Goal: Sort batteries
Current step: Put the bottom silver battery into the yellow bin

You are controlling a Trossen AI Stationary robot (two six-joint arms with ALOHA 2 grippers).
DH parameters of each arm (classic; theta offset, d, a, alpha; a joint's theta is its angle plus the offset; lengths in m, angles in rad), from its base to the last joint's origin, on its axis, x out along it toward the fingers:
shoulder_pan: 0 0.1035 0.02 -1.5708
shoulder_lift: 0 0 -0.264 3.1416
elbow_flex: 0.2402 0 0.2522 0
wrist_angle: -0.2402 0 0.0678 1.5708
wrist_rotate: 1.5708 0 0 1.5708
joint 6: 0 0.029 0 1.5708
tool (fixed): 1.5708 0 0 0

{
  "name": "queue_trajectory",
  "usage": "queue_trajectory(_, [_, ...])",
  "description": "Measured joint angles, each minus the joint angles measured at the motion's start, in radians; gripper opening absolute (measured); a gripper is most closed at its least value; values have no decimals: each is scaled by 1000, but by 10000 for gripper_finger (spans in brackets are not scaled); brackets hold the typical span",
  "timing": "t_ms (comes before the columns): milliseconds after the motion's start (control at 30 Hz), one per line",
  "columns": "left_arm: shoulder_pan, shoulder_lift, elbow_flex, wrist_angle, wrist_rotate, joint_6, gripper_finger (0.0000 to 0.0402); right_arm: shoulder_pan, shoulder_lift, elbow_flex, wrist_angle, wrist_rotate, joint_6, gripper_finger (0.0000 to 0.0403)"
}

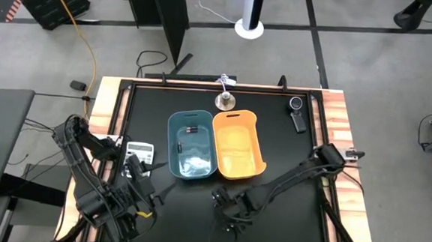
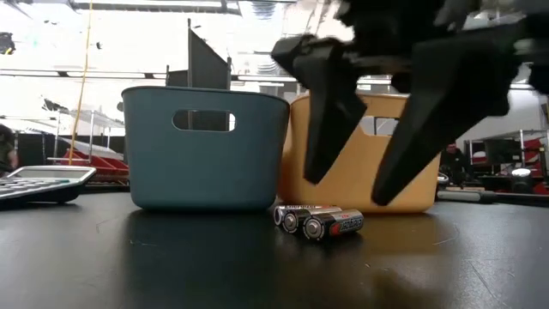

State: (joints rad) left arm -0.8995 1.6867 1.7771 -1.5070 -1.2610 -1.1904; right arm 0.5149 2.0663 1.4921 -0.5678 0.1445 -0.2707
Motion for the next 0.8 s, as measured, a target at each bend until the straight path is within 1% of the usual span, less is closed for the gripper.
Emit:
queue_trajectory(233, [-5, 0, 0, 0, 1, 3, 294, -19, 24, -1, -8, -33, 10, 232])
queue_trajectory(500, [-5, 0, 0, -1, 2, 18, 294, -19, 53, 1, -13, -42, 13, 228])
queue_trajectory(633, [-5, 0, 0, -1, 2, 19, 294, -21, 60, 3, -12, -45, 11, 201])
queue_trajectory(800, [-5, 0, 0, -2, 2, 19, 294, -26, 61, 2, -12, -54, 11, 142])
